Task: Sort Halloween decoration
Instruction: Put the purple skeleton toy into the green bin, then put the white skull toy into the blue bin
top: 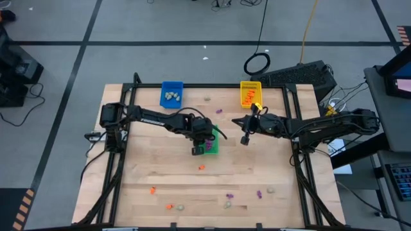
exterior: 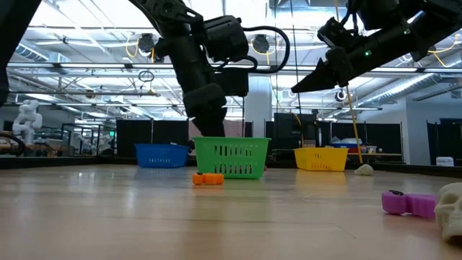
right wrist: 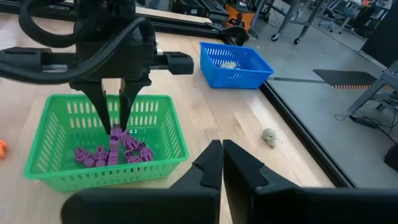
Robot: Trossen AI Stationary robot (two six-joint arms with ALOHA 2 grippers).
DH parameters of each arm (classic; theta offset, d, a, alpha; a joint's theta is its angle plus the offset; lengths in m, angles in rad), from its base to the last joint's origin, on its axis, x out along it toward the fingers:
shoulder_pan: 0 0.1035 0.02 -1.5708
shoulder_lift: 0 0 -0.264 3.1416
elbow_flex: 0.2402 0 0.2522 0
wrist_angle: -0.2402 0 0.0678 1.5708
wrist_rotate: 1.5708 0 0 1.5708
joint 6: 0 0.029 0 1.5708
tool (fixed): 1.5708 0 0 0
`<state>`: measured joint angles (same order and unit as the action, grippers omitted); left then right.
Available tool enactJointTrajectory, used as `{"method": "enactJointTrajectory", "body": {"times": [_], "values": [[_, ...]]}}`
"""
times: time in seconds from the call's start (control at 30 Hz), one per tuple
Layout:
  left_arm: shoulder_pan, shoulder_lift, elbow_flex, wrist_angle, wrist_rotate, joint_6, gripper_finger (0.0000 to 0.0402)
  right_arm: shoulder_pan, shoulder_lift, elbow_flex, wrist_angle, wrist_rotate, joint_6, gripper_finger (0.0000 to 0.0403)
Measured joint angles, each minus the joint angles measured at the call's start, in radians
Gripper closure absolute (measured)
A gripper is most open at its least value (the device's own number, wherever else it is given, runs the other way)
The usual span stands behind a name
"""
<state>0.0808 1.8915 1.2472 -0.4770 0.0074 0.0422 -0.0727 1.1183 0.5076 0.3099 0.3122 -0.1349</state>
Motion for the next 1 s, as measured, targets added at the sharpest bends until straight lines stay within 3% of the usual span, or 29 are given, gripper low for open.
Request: {"method": "enactJointTrajectory", "body": {"times": [0.13, 0.27, 0.53, 0.63, 1.0], "values": [[0.0, -0.007, 0.0, 0.005, 0.0, -0.003, 0.0315, 0.0, 0.0, 0.0, -0.011, 0.0, 0.004, 0.0403], [-0.007, -0.02, 0.0, 0.015, -0.014, -0.01, 0.0311, 0.0, 0.0, 0.0, -0.026, 0.0, 0.018, 0.0403], [-0.052, -0.069, -0.027, 0.062, -0.116, 0.0, 0.0382, 0.0, 0.0, 0.0, -0.037, 0.0, 0.019, 0.0403], [-0.062, -0.114, -0.083, 0.151, -0.116, 0.0, 0.0397, 0.0, 0.0, 0.0, -0.042, 0.0, 0.024, 0.0403], [-0.118, -0.385, -0.418, 0.434, -0.075, -0.009, 0.0394, 0.002, 0.0, 0.001, -0.086, -0.003, 0.071, 0.0403]]}}
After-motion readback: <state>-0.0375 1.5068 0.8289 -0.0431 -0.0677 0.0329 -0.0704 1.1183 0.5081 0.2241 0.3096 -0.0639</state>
